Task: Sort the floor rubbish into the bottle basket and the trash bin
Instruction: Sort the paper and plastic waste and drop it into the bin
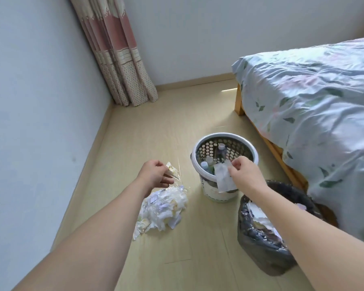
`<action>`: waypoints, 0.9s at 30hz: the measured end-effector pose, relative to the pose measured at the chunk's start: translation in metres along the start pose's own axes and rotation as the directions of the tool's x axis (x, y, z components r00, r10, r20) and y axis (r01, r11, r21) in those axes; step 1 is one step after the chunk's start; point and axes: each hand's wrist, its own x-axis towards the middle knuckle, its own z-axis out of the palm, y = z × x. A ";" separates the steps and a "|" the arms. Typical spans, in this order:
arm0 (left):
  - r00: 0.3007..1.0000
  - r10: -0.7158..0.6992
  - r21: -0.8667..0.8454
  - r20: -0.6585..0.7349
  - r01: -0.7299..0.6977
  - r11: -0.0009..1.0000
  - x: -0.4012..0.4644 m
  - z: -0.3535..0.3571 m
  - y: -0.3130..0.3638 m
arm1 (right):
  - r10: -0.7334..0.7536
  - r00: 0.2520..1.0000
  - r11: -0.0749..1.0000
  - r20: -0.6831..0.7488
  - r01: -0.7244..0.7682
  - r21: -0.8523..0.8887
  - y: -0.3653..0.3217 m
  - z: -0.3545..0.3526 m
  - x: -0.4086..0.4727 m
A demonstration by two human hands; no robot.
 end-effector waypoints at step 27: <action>0.952 -0.260 0.721 0.163 0.065 0.690 -0.034 0.083 -0.028 | 0.200 0.929 0.978 0.311 -0.210 -0.003 0.091 -0.019 -0.037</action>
